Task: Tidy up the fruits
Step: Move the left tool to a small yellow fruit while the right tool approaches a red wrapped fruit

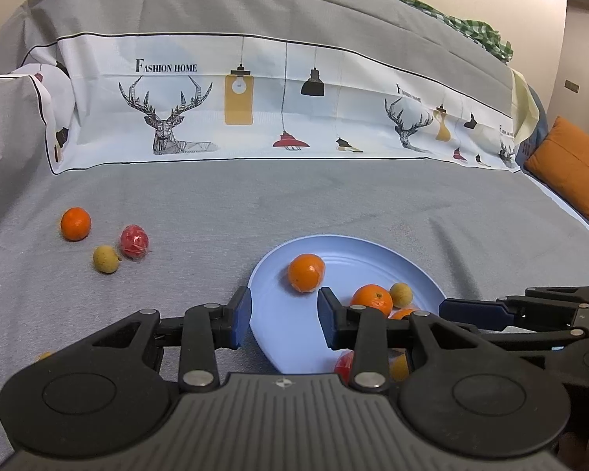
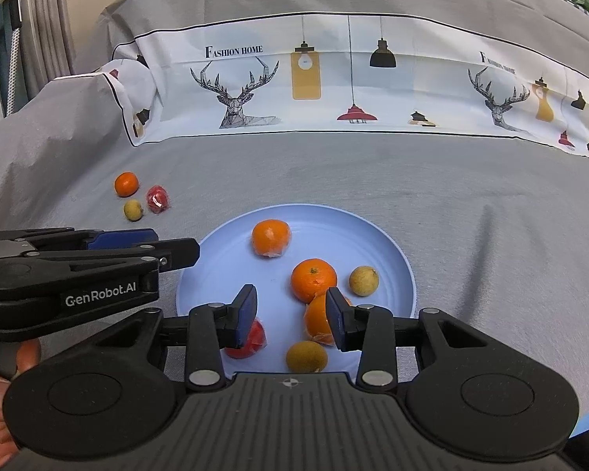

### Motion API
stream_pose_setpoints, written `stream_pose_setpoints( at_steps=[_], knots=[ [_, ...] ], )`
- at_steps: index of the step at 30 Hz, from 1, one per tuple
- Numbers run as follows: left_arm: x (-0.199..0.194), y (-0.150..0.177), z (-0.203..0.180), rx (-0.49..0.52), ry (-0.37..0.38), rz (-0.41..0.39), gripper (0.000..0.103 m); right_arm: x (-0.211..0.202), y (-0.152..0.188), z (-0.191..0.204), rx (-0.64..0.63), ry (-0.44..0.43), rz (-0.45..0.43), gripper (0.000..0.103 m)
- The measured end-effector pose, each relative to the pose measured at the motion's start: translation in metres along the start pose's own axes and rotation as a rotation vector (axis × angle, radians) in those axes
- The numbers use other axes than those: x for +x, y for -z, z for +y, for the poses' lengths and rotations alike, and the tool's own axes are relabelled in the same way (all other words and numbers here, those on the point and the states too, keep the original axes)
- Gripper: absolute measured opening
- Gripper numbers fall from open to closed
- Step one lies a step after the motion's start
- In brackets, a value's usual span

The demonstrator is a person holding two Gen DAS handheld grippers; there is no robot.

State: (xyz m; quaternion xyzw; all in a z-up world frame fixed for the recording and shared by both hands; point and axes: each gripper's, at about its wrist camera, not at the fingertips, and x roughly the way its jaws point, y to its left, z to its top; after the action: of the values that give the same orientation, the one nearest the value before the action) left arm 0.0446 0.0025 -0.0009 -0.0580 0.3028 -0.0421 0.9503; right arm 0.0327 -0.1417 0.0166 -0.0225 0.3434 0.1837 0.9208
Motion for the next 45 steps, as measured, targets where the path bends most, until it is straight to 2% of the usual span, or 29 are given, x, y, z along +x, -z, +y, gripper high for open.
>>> stream_pose_setpoints(
  at_steps=[6, 13, 14, 18, 22, 26, 29, 34, 38, 45],
  knots=[
    [-0.003, 0.001, 0.0, 0.006, -0.022, 0.002, 0.041, 0.0, 0.0, 0.0, 0.007, 0.004, -0.005, 0.041],
    [-0.013, -0.004, 0.012, -0.034, -0.087, 0.006, 0.041, -0.004, -0.001, -0.001, 0.016, -0.001, -0.027, 0.04],
    [-0.017, -0.006, 0.016, -0.047, -0.104, 0.012, 0.041, -0.005, -0.001, -0.002, 0.02, -0.003, -0.03, 0.039],
    [-0.039, -0.019, 0.044, -0.098, -0.158, 0.043, 0.041, -0.009, -0.003, -0.006, 0.039, -0.022, -0.049, 0.023],
    [-0.048, -0.022, 0.08, -0.068, -0.236, 0.111, 0.041, -0.014, -0.005, -0.009, 0.052, -0.048, -0.067, 0.023],
    [-0.038, -0.017, 0.124, -0.253, -0.159, 0.221, 0.041, -0.015, -0.009, -0.009, 0.069, -0.08, -0.071, 0.023],
    [-0.03, -0.014, 0.135, -0.324, -0.189, 0.251, 0.041, -0.014, -0.01, -0.007, 0.078, -0.109, -0.055, 0.024],
    [-0.019, -0.015, 0.129, -0.286, -0.252, 0.3, 0.041, -0.012, -0.01, -0.004, 0.07, -0.13, -0.037, 0.024],
    [-0.012, -0.013, 0.132, -0.296, -0.27, 0.337, 0.041, -0.01, -0.013, -0.004, 0.092, -0.149, -0.029, 0.024],
    [-0.004, -0.014, 0.129, -0.254, -0.293, 0.336, 0.041, -0.001, -0.017, 0.012, 0.072, -0.186, -0.025, 0.024]
  ],
)
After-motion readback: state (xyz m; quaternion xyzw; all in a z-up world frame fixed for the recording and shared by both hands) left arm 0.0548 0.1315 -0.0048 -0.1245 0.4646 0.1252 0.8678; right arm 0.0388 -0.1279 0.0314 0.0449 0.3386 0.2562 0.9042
